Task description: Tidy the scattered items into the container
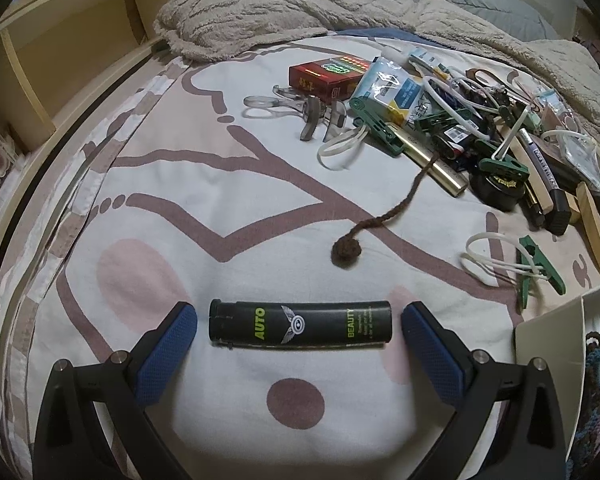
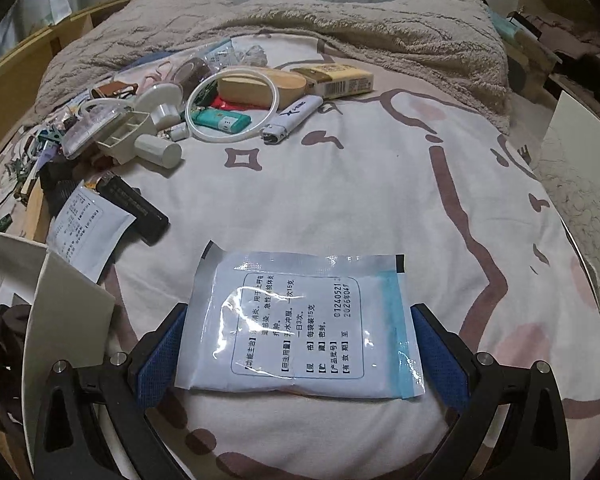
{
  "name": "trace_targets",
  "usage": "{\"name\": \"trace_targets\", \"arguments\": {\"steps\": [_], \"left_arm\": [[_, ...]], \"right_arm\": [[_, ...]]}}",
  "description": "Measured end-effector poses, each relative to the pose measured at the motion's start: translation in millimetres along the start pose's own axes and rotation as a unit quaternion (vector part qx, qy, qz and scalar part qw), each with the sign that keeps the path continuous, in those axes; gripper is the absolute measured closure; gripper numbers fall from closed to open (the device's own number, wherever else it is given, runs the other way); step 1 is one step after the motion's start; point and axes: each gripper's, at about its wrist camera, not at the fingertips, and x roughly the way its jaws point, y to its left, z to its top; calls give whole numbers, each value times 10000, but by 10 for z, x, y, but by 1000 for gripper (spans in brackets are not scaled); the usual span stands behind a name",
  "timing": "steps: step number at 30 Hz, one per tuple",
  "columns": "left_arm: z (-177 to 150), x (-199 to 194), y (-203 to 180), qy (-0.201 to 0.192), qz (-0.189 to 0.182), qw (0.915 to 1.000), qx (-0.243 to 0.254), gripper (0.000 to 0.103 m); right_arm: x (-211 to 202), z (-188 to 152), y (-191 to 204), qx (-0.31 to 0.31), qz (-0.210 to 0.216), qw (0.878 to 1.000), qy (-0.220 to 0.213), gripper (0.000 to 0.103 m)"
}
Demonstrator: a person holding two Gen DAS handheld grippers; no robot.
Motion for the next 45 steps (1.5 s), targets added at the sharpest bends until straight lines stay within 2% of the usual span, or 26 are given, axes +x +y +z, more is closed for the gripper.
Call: {"name": "trace_targets", "arguments": {"steps": [3, 7, 10, 12, 14, 25, 31, 39, 45], "left_arm": [[-3, -5, 3, -21, -4, 10000, -7, 0], [-10, -14, 1, -18, 0, 10000, -5, 2], [-25, -48, -6, -57, -6, 10000, 6, 10], [-42, -86, -10, -102, -6, 9999, 16, 20], [-51, -115, -2, -134, -13, 9999, 13, 24], [-62, -197, 31, -227, -74, 9996, -171, 24], [-41, -304, 81, -337, -182, 9986, -377, 24], [24, -628, 73, -821, -355, 9948, -481, 24], [39, -886, 55, -1200, -516, 9904, -449, 24]], "right_arm": [[-36, -10, 37, -37, -55, 9999, -137, 8], [-61, -10, 68, -80, -114, 9996, -226, 12], [-88, -8, 80, -91, -99, 9994, -307, 22], [-96, -10, 92, -105, -143, 9993, -336, 22], [-100, -11, 99, -108, -160, 9992, -354, 23], [-153, -20, 0, 173, -211, 9986, -449, 25], [-323, -21, -145, 595, -278, 9956, -668, 25], [-594, -39, -265, 1098, -245, 9891, -951, 25], [-920, 16, -230, 1291, -89, 9807, -1462, 25]]}}
